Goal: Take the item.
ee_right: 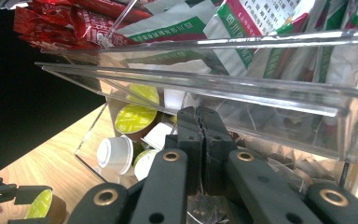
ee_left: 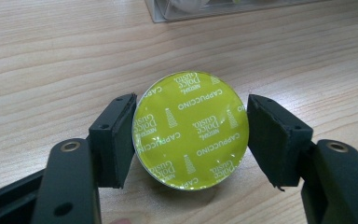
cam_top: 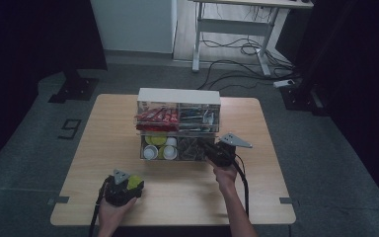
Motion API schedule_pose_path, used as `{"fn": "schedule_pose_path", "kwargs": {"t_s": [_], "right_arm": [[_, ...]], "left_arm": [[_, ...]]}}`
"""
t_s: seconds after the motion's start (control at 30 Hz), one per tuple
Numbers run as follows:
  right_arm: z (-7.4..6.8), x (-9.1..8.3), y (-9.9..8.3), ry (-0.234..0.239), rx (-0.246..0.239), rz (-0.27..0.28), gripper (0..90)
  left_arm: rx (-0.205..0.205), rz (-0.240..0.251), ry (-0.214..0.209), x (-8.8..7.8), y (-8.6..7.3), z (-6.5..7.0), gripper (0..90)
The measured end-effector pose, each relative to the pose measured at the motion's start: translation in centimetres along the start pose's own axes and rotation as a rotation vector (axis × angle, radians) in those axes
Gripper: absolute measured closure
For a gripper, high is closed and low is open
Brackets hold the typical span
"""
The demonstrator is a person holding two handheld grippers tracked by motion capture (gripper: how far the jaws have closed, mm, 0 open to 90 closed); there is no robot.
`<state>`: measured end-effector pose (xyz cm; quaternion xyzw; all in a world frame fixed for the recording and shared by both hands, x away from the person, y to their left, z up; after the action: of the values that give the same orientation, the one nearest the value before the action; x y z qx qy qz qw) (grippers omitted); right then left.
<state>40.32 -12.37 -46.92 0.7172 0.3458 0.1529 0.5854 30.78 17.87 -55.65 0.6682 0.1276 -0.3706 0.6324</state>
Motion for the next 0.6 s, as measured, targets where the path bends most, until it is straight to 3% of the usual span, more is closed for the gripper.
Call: {"fn": "schedule_pose_path", "kwargs": {"t_s": [0.37, 0.5, 0.57, 0.6], "right_arm": [[0.0, 0.0, 0.0, -0.002, -0.003, -0.003, 86.6], [0.0, 0.1, -0.1, -0.003, -0.005, -0.005, 85.0], [0.0, 0.4, -0.5, -0.010, -0.006, -0.020, 83.8], [-0.1, 0.5, -0.6, -0.009, -0.006, -0.020, 83.8]], "left_arm": [[0.000, 0.003, -0.006, 0.0, -0.1, 0.3, 34.9], [0.002, -0.011, -0.009, 0.3, -0.5, 0.3, 34.5], [0.003, -0.046, -0.017, 0.9, -1.3, 0.5, 32.7], [0.024, -0.014, -0.007, 0.9, -1.7, 0.7, 32.8]]}}
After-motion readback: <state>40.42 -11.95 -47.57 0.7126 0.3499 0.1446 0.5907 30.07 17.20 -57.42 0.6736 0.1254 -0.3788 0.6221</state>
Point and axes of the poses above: each handheld gripper's, and its own axes: x roughly forward along the jaws, y roughly out of its top, z roughly to its right, the point moved 4 cm from there along x, roughly forward along the jaws, and after that the axes turned 2 degrees about z, right-handed, at the moved point
